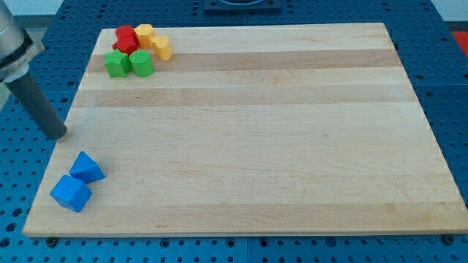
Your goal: Move the blue cube towards the bottom center
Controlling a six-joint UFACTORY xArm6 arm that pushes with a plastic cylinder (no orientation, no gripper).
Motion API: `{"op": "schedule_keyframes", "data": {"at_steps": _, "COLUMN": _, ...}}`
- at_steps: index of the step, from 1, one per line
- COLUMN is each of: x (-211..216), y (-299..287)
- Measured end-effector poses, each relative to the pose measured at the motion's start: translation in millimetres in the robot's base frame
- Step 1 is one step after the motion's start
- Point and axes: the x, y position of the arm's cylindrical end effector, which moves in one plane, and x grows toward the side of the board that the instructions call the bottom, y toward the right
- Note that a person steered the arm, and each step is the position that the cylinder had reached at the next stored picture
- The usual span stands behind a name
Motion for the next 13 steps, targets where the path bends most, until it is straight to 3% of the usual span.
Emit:
{"op": "schedule_keyframes", "data": {"at_steps": 2, "x": 95.5, "y": 0.2}}
{"op": "schedule_keyframes", "data": {"at_steps": 3, "x": 107.1, "y": 0.2}}
{"op": "schedule_keyframes", "data": {"at_steps": 5, "x": 107.8, "y": 65.3}}
{"op": "schedule_keyframes", "data": {"at_steps": 8, "x": 117.9, "y": 66.3}}
{"op": "schedule_keyframes", "data": {"at_steps": 13, "x": 103.8, "y": 169.2}}
